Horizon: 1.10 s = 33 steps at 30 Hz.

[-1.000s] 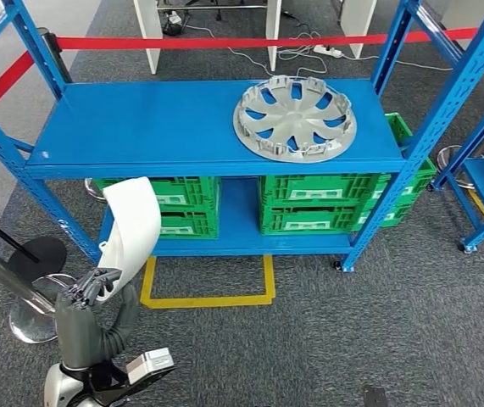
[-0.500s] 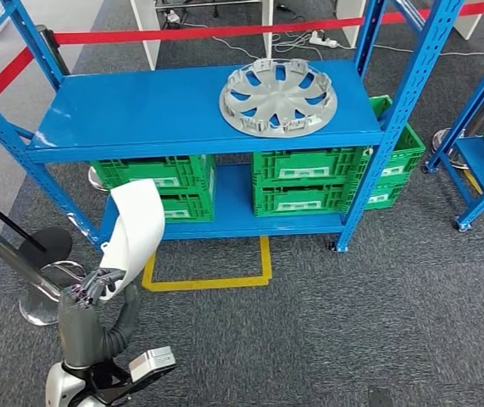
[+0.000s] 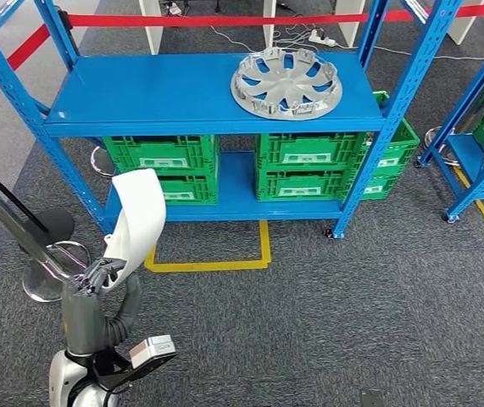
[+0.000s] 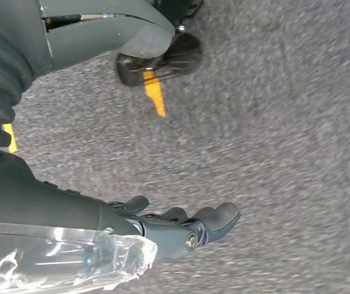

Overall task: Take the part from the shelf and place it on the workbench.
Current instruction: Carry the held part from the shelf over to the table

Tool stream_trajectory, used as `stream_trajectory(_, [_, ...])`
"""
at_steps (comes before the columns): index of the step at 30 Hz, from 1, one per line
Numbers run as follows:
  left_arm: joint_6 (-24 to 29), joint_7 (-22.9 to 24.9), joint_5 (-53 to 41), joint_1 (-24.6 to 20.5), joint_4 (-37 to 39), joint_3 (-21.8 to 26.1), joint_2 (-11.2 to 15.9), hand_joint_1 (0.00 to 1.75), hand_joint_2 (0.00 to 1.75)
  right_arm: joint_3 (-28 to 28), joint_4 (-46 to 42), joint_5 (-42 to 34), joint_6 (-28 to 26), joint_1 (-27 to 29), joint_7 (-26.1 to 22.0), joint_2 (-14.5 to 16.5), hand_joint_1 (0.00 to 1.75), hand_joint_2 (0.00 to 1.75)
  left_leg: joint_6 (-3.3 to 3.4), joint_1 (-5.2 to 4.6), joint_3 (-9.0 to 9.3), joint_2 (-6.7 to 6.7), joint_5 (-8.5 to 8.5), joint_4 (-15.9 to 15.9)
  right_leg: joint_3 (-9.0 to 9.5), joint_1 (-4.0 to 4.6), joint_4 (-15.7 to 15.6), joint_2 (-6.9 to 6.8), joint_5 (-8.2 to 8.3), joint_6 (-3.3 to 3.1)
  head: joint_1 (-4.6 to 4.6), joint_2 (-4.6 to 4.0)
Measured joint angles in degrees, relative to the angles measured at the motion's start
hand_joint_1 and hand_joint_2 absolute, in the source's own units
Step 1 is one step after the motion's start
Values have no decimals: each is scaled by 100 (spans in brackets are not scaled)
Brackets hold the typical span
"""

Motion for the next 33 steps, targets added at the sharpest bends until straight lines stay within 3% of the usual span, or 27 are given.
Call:
stream_trajectory(1, [-2, 0, 0, -6, 17, -7, 8, 175, 175, -4, 0, 0, 2, 1, -1, 0, 0, 175, -12, 1, -104, 2, 58, 30, 111, -1, -11, -1, 146, 7, 2, 0])
stream_trajectory(3, [-3, 0, 0, -15, 37, -14, 20, 175, 175, -16, -2, 0, 2, -6, -1, 0, 0, 175, -51, 4, -298, 0, 146, 119, 610, -5, -620, -2, 423, 4, 3, 0])
stream_trajectory(5, [-2, 0, 1, -30, 48, -19, 27, 175, 175, -26, -7, 0, 4, -19, -6, 1, 0, 175, -104, -12, -441, 0, 221, 222, 1134, 1, -1401, 7, 384, -32, 0, 0])
stream_trajectory(7, [-1, 0, 1, -47, 52, -30, 33, 175, 175, -30, -11, 0, 8, -21, -17, 3, 0, 175, -152, -22, -500, 1, 307, 264, 1262, 17, -1684, 14, 299, -88, 0, 0])
stream_trajectory(9, [0, 1, 0, -52, 56, -46, 42, 175, 175, -32, -10, -1, 24, -8, -36, 27, 0, 175, -215, -9, -547, -16, 288, 290, 1148, 6, -1670, -8, 380, -188, 3, 0])
stream_trajectory(10, [0, 3, 0, -52, 58, -51, 48, 175, 175, -34, -10, -2, 33, -3, -51, 38, 0, 175, -253, 2, -589, -25, 138, 380, 1093, -3, -1672, -20, 438, -248, -9, 0])
stream_trajectory(11, [1, 7, 1, -51, 59, -54, 55, 175, 175, -36, -10, -2, 44, -1, -68, 49, 0, 175, -293, 17, -652, -34, -120, 585, 1035, -13, -1677, -32, 507, -298, -19, 0])
stream_trajectory(13, [2, 14, 2, -52, 62, -57, 69, 175, 175, -39, -11, -1, 58, 1, -91, 50, 0, 175, -353, 54, -797, -36, -715, 1267, 903, -11, -1665, -37, 639, -335, -43, 0])
stream_trajectory(14, [2, 15, 2, -52, 66, -59, 76, 175, 175, -40, -11, -1, 63, 3, -95, 50, 0, 175, -374, 70, -842, -36, -884, 1615, 823, -10, -1654, -38, 708, -332, -44, 0])
stream_trajectory(15, [2, 15, 2, -51, 69, -60, 81, 175, 175, -41, -11, -1, 65, 5, -95, 50, 0, 175, -384, 82, -824, -36, -909, 1826, 730, -10, -1638, -38, 771, -325, -44, 0])
stream_trajectory(16, [2, 15, 2, -51, 73, -61, 85, 175, 175, -42, -11, 0, 66, 6, -95, 51, 0, 175, -384, 90, -720, -36, -817, 1846, 637, -9, -1621, -39, 828, -313, -44, 0])
stream_trajectory(17, [2, 15, 2, -52, 75, -63, 87, 175, 175, -44, -11, -1, 66, 6, -95, 51, 0, 175, -372, 95, -516, -37, -658, 1654, 552, -9, -1605, -37, 879, -298, -45, 0])
stream_trajectory(19, [2, 15, 2, -60, 75, -67, 88, 175, 175, -48, -11, -1, 67, 5, -95, 57, 0, 175, -318, 88, 70, -44, -450, 868, 433, -3, -1581, -29, 967, -253, -45, 0])
stream_trajectory(20, [2, 15, 2, -67, 75, -69, 88, 175, 175, -49, -11, -1, 68, 5, -95, 61, 0, 175, -286, 78, 324, -49, -451, 477, 395, 1, -1575, -26, 1017, -218, -42, 0])
stream_trajectory(22, [2, 16, 1, -76, 75, -74, 91, 175, 175, -52, -11, 0, 70, 5, -96, 69, 0, 175, -234, 45, 528, -58, -512, 80, 338, -4, -1585, -30, 1127, -139, -40, 0])
stream_trajectory(24, [4, 26, 2, -77, 75, -78, 96, 175, 175, -56, -11, 1, 72, 13, -97, 74, 0, 175, -169, 40, 467, -47, -432, 28, 288, -20, -1597, -30, 1173, -68, -42, 0])
stream_trajectory(25, [5, 35, 3, -80, 75, -81, 97, 175, 175, -59, -11, 3, 71, 18, -97, 76, 0, 175, -124, 46, 419, -35, -373, 15, 233, -24, -1527, -24, 1070, -47, -33, 0])
stream_trajectory(27, [6, 61, 5, -82, 79, -93, 97, 175, 175, -68, -11, 12, 70, 21, -94, 76, 0, 175, -54, 50, 296, -11, -252, 0, 45, -27, -1034, -10, 584, -19, -13, 0])
stream_trajectory(29, [6, 89, 7, -78, 93, -103, 99, 175, 175, -74, -11, 21, 70, 20, -91, 76, 0, 175, -22, 24, 136, -7, -142, 27, -154, -27, -254, -7, 116, 1, -4, 0])
stream_trajectory(30, [6, 98, 8, -76, 104, -105, 101, 175, 175, -75, -11, 25, 70, 21, -89, 76, 0, 175, -18, 11, 49, -5, -92, 51, -173, -25, 5, -7, 58, 4, -6, 0])
stream_trajectory(31, [6, 102, 8, -75, 114, -105, 103, 175, 175, -76, -11, 27, 70, 21, -87, 76, 0, 175, -19, 0, -39, -4, -50, 81, -96, -21, 66, -7, 128, 0, -5, 0])
stream_trajectory(33, [6, 102, 9, -74, 127, -105, 108, 175, 175, -78, -11, 33, 70, 18, -84, 76, 0, 175, -34, -11, -196, -7, 18, 154, 351, -3, -423, -6, 441, -39, -4, 0])
